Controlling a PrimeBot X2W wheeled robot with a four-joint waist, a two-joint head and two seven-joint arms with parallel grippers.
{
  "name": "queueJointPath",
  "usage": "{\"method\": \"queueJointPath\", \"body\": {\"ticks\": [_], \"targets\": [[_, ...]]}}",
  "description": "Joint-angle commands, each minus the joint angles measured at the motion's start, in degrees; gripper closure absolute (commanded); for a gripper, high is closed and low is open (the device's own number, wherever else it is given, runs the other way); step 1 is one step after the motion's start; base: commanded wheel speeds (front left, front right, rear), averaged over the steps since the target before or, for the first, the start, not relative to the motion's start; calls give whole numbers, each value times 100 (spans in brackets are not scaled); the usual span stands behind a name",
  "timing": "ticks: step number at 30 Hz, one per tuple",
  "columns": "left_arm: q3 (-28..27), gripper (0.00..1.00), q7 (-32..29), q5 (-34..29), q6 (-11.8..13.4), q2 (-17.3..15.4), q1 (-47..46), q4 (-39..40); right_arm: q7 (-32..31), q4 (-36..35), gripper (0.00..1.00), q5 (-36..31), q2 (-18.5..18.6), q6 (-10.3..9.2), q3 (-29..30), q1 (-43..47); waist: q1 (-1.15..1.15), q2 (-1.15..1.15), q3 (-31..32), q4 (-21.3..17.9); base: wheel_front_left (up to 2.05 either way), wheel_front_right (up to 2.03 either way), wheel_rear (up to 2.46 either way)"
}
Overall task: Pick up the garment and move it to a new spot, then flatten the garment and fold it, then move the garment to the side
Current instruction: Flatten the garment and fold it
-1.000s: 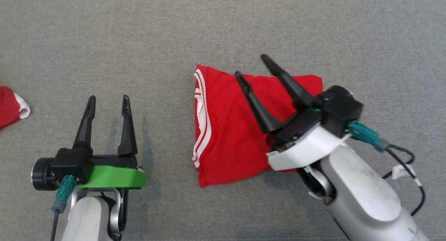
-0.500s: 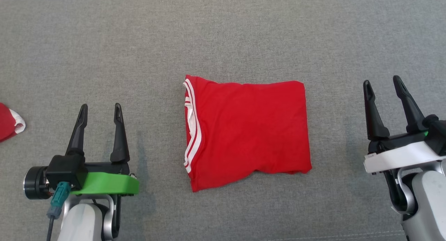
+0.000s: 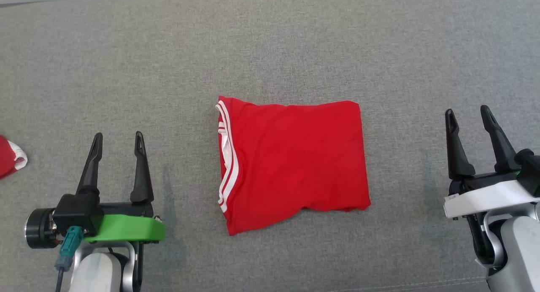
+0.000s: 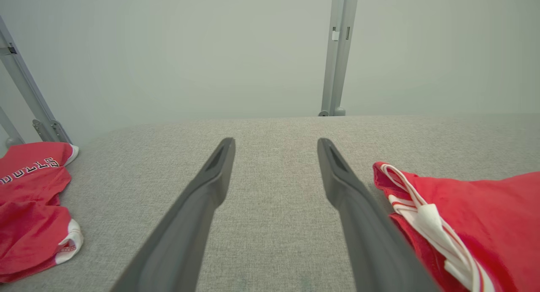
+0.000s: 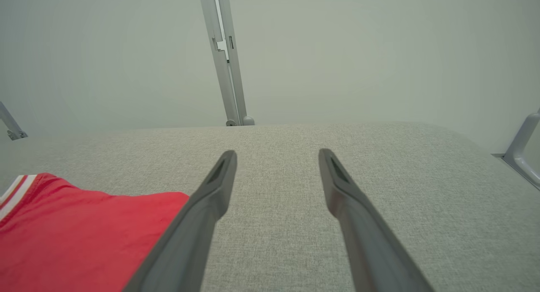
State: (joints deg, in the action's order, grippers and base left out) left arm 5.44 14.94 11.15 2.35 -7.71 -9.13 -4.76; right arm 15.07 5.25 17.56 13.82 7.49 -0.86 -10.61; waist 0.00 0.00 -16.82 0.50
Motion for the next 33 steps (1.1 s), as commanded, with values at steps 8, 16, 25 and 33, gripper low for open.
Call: {"method": "queueJointPath", "body": {"ticks": [8,16,25,33], "targets": [[36,0,-58,66,43,-75,192,-81,26,109,0,57,-22,0,-97,233,0,0,367,-28,0,0,0],[80,0,-147,113,60,-131,468,-186,-4,155,0,49,-92,0,-181,530,0,0,841,-31,0,0,0],[126,0,-252,176,56,-191,812,-227,-179,73,0,22,-96,0,-90,894,0,0,1322,18,0,0,0],[157,0,-365,176,55,-302,1007,-161,-370,-120,0,-32,-144,0,-11,1216,0,0,1586,18,0,0,0]]}}
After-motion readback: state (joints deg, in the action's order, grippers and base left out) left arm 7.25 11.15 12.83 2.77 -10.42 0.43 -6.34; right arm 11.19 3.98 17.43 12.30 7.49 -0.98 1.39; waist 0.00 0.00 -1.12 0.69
